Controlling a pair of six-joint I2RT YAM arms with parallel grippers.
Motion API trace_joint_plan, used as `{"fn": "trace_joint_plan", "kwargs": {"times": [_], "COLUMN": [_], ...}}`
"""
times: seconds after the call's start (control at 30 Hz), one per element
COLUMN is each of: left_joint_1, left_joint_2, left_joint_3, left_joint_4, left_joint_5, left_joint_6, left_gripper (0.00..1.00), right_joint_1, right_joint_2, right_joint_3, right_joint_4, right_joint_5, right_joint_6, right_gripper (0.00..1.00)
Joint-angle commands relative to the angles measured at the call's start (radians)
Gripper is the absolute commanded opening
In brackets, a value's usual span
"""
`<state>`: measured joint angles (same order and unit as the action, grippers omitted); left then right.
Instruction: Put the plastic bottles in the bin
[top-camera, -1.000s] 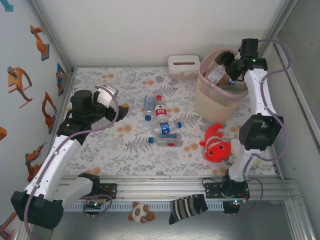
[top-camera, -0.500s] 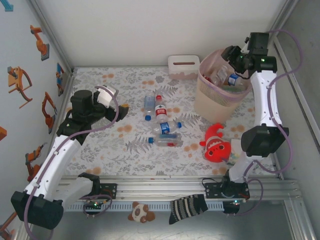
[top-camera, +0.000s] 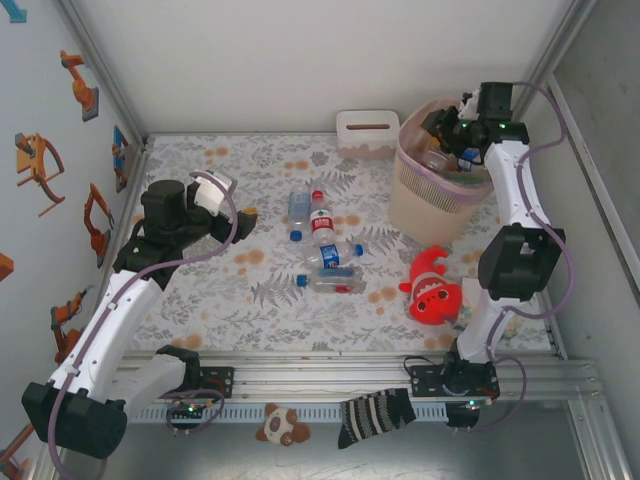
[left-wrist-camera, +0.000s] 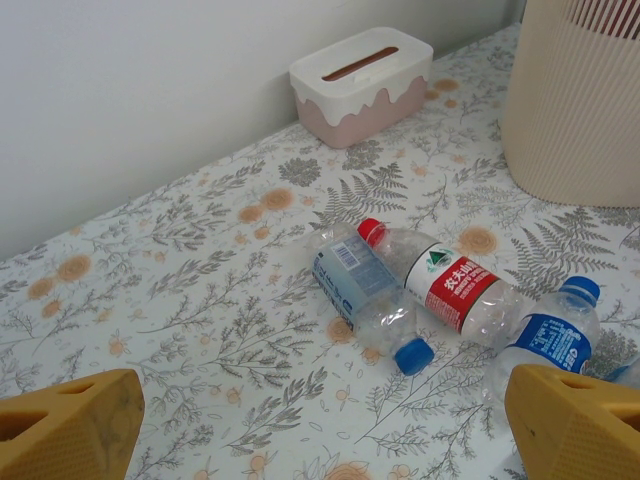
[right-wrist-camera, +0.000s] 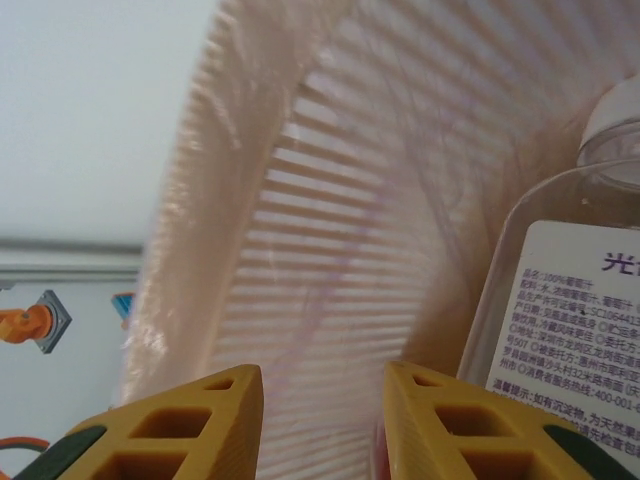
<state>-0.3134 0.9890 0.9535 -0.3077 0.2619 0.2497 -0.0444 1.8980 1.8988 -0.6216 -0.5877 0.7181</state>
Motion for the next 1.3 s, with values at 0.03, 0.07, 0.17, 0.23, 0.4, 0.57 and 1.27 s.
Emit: {"fn": "trace_joint_plan", "kwargs": {"times": [0.03,0.07,0.17,0.23,0.4,0.57,1.27], "left_joint_1": [0.004,0.004,0.004,0.004,0.004,0.004,0.004], "left_joint_2": [-0.008,-0.007,-0.003,0.000,0.007,0.011,0.040], "left_joint_3": [-0.010,-0.010,-0.009,-0.009,-0.007,-0.007,-0.001], "left_joint_4": [0.001,0.001,0.002,0.003,0.002,0.001,0.012], "left_joint_5": [0.014,0.014,0.017,0.019,0.023,0.025,0.050], "left_joint_6": [0.019,0.019,0.017,0.017,0.015,0.014,0.004], "left_gripper": [0.93,0.92,0.92,0.92,0.92,0.92,0.92], "right_joint_1": [-0.004,-0.005,-0.005,-0.003,0.000,0.009,0.232], "right_joint_2": [0.006,0.006,-0.003,-0.017,-0.068,-0.121,-0.410], "right_joint_3": [-0.073,-0.082,-0.101,-0.096,-0.055,-0.003,-0.013], "right_joint_4": [-0.066,-0.090,-0.156,-0.195,-0.236,-0.237,-0.336], "right_joint_5": [0.043,0.075,0.166,0.220,0.278,0.292,0.396], "right_joint_6": [-0.027,-0.042,-0.085,-0.109,-0.145,-0.163,-0.271], "right_gripper": [0.36,0.36,0.36,0.36,0.36,0.37,0.38]}}
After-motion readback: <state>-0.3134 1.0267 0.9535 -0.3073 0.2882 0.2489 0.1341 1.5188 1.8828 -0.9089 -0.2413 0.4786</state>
